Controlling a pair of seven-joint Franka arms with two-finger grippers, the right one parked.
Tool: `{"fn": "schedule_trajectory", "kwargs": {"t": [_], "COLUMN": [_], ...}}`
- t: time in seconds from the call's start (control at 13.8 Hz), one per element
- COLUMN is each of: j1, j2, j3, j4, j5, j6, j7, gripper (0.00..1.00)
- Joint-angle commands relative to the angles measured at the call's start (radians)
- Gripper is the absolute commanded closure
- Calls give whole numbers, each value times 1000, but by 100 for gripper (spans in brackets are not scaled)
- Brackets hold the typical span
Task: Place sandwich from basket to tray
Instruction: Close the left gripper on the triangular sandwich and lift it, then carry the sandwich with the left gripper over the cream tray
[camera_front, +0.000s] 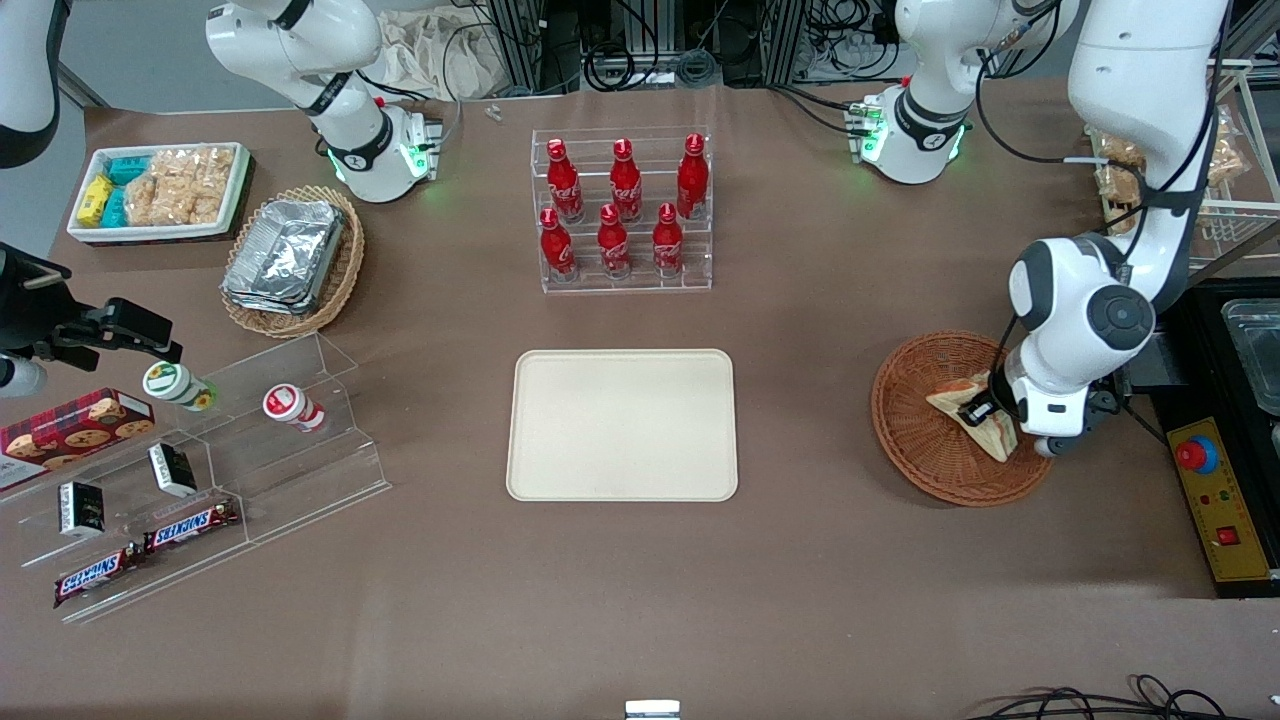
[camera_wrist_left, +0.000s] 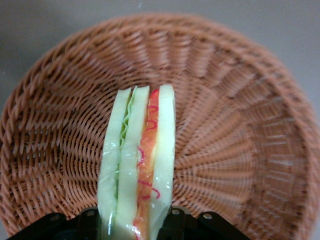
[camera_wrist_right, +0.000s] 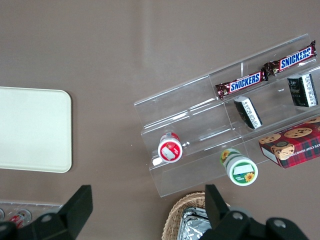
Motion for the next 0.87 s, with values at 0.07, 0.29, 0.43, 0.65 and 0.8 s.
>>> {"fn": "schedule_trajectory", "kwargs": {"t": [0.07,0.29,0.43,0.65,0.8], "j1": [-11,-11,-11,-11,-17], "j2": [-178,-207,-199,-153,-92], "j3": [-37,-112,-213,-382,-489], "j4": [49,156,242,279,279], "j5": [7,-18,-24,-109,-104], "j6": [-290,-513,-611,-514,-394], "j7": [106,221,239,216,85], "gripper": [100,100,100,100,100]}}
